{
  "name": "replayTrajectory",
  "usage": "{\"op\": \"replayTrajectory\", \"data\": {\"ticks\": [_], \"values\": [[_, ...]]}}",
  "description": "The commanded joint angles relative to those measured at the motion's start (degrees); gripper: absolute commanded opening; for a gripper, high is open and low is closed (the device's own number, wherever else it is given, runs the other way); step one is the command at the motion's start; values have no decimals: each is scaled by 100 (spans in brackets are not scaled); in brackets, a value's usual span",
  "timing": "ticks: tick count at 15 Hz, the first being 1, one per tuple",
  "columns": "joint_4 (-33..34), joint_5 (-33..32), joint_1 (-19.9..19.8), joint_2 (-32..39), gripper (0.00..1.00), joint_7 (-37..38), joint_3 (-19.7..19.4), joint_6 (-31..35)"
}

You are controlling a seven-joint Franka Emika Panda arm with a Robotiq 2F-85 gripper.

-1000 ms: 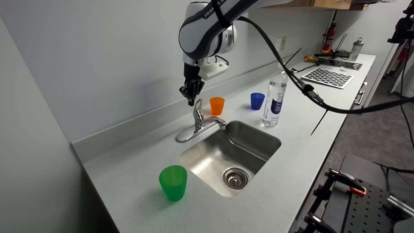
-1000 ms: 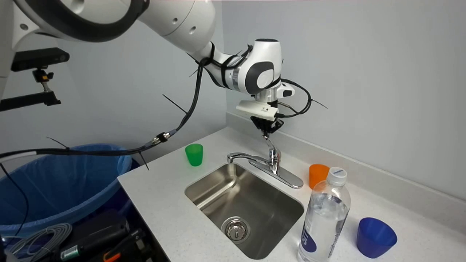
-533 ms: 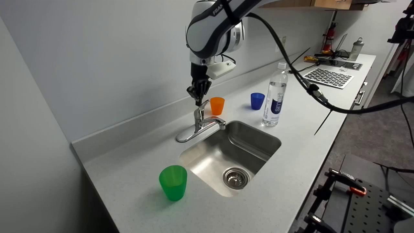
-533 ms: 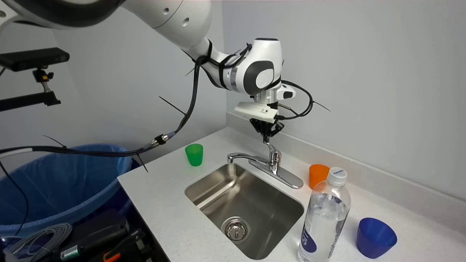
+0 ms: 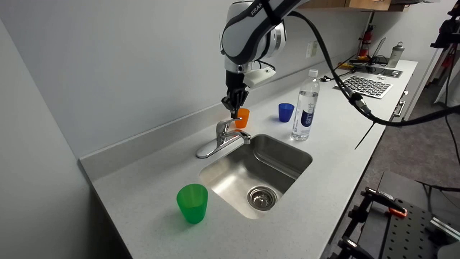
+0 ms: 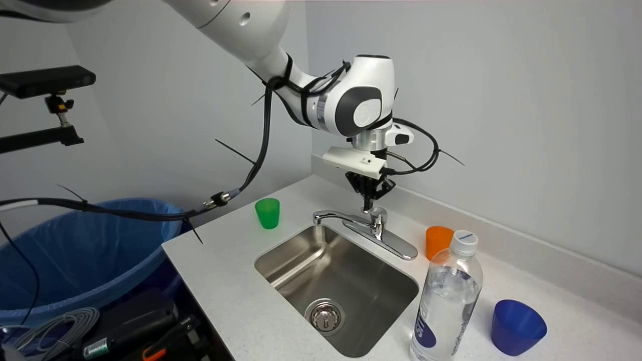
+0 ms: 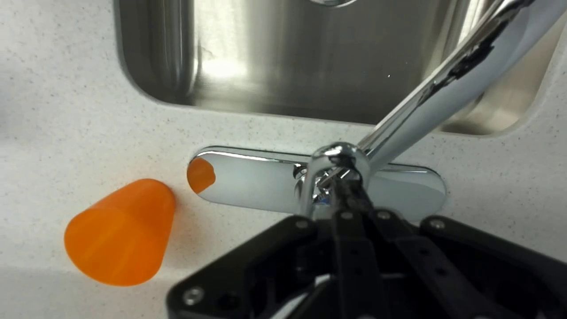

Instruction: Push the faucet handle downwards

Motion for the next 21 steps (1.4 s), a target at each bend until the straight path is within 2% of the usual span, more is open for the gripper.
{"op": "replayTrajectory", "data": {"ticks": [1,11,18,19,20,21], "values": [[-355,-115,-55,-290,0,-59,25,-90],[-346,-115,-67,-373,0,-149,42,50],[-90,12,-68,-527,0,-223,142,256],[-59,63,-76,-555,23,-221,169,237],[-52,-27,-38,-436,2,-91,114,192],[-36,-24,-35,-465,9,-93,128,192]]}}
